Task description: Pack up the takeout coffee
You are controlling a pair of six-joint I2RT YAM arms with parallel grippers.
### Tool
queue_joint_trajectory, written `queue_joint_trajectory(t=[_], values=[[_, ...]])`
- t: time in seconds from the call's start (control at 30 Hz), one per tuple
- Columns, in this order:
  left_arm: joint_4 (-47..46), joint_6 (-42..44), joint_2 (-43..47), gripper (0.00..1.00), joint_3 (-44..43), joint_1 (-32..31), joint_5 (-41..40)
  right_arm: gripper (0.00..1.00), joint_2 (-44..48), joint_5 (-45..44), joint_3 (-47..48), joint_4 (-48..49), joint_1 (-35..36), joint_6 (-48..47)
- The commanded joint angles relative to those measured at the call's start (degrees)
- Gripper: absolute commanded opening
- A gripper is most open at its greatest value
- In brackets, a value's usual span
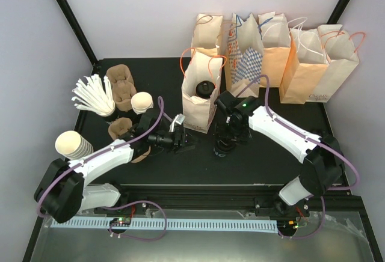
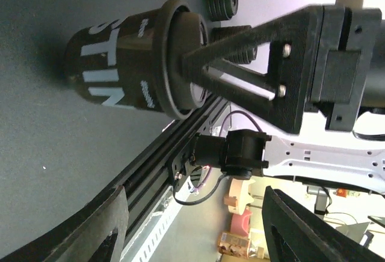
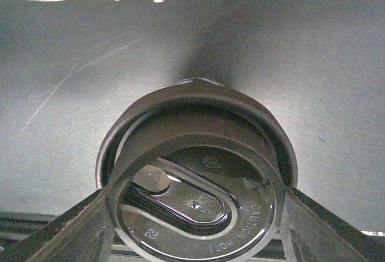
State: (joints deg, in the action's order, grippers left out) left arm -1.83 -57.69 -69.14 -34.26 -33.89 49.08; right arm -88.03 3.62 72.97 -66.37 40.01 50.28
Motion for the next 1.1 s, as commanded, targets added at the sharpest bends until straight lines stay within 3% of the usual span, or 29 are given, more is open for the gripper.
queue_joint_trajectory(t=[0.0, 0.2, 0.4, 0.57, 0.77, 1.0, 1.07], values=[[-0.09, 1.22, -0.58, 0.64, -3.33, 0.42, -0.96, 0.6, 1.66, 2.99, -0.9, 5.88, 2.32, -16.7], [3.07, 3.98, -1.84, 0.64, -5.3, 2.99, 0.72, 0.6, -0.14, 0.33, 0.06, 2.33, 6.7, -32.26], [4.66, 5.75, -3.88, 0.62, -6.54, 6.42, 3.14, 0.61, 0.12, -4.96, 0.42, 3.37, 12.54, -41.15], [5.78, 7.18, -7.44, 0.6, -7.7, 6.82, 5.22, 0.65, -1.3, -10.32, 1.84, 0.77, 15.07, -46.52], [8.4, 9.41, -8.43, 0.59, -8.89, 7.01, 5.22, 0.67, -2.3, -10.26, 3.18, 1.46, 15.6, -49.17], [8.79, 10.07, -9.37, 0.59, -8.71, 7.03, 5.48, 0.81, -4.68, -9.35, 5.05, 1.42, 15.62, -49.47], [8.79, 10.22, -9.7, 0.59, -8.72, 7.15, 5.55, 0.9, -4.76, -9.53, 5.08, 1.4, 15.56, -49.46]])
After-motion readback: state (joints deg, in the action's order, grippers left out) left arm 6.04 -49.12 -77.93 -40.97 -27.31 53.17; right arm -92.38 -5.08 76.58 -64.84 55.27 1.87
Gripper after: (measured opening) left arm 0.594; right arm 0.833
